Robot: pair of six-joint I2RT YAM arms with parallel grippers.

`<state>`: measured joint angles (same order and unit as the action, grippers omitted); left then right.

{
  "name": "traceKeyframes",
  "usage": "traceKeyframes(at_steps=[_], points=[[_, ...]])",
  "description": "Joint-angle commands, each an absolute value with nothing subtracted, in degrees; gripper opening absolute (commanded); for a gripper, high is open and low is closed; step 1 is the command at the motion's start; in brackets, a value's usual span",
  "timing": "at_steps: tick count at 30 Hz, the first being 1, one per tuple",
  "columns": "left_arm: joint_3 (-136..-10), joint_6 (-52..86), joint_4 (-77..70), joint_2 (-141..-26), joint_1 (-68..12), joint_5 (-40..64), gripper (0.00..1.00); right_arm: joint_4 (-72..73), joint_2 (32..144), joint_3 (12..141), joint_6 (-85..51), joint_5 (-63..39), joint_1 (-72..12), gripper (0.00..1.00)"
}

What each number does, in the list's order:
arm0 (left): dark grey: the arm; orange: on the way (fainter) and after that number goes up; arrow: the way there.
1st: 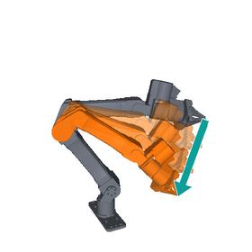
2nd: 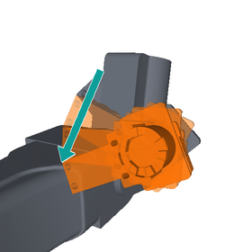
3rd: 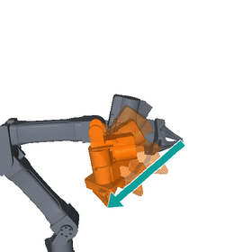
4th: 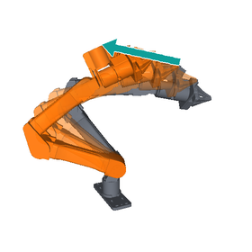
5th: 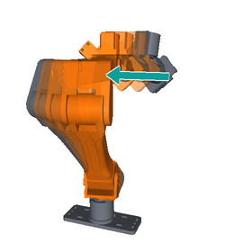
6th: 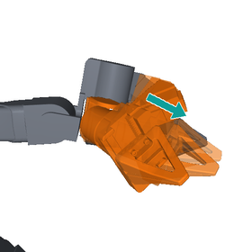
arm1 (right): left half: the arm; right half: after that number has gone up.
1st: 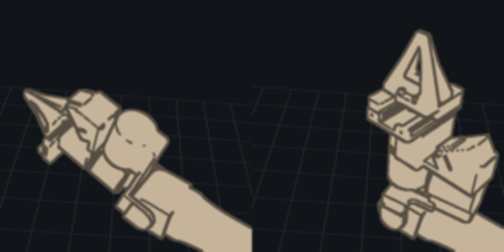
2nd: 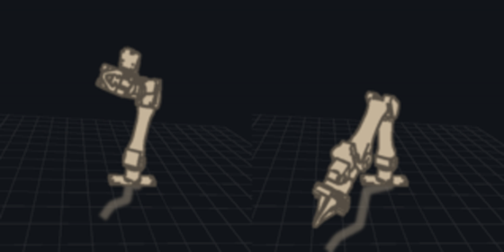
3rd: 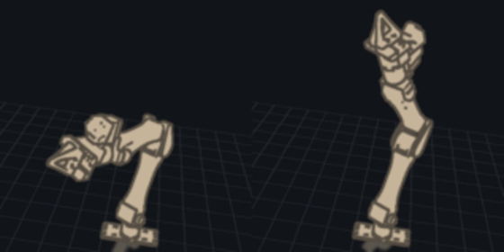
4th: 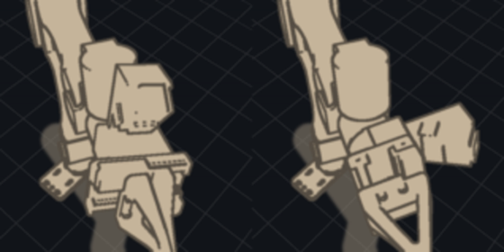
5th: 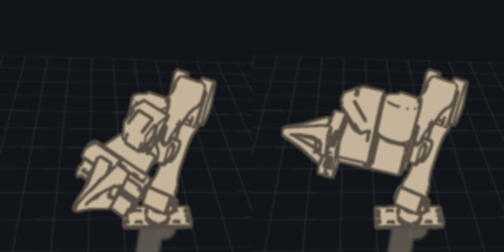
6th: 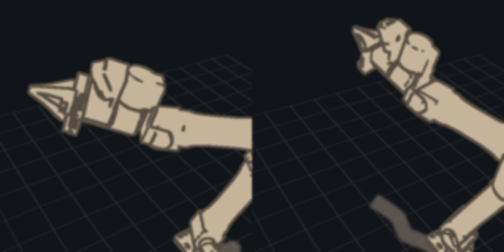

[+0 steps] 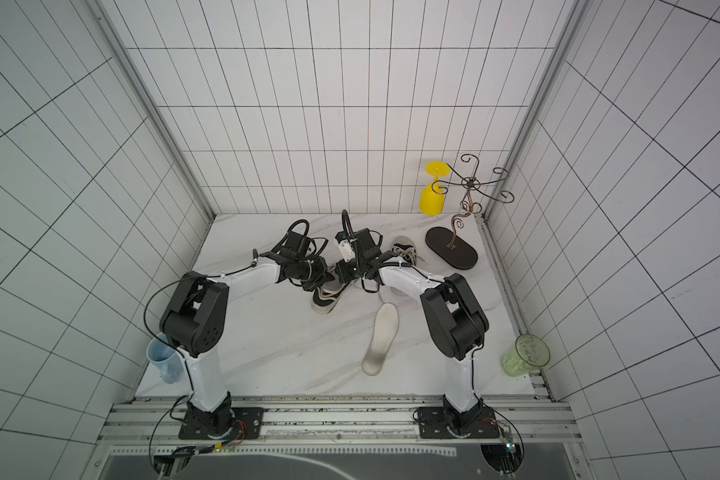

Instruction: Insert the insole into the shoe

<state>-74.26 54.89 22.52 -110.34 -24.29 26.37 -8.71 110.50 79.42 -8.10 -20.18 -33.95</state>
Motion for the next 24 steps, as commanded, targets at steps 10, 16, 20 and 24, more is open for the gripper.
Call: traceKeyframes(at_steps=[10, 16, 20, 24], points=[[-83.32, 46.81, 26.77, -113.53, -24.35, 19.39, 0.25, -8.24, 108.69, 77.4, -7.56, -22.24, -34.33, 0.0], [-85.27, 41.19, 37.95, -107.8, -24.13, 19.12, 0.35, -8.87, 110.14, 78.91, -7.64, -21.38, -34.04, 0.0], [-83.59, 39.13, 44.34, -104.03, -23.99, 15.71, 0.35, -9.13, 110.65, 79.58, -7.65, -21.36, -33.72, 0.0], [-80.31, 39.16, 47.2, -99.39, -23.91, 13.01, 0.35, -9.14, 111.08, 80.13, -7.82, -21.59, -33.75, 0.0]])
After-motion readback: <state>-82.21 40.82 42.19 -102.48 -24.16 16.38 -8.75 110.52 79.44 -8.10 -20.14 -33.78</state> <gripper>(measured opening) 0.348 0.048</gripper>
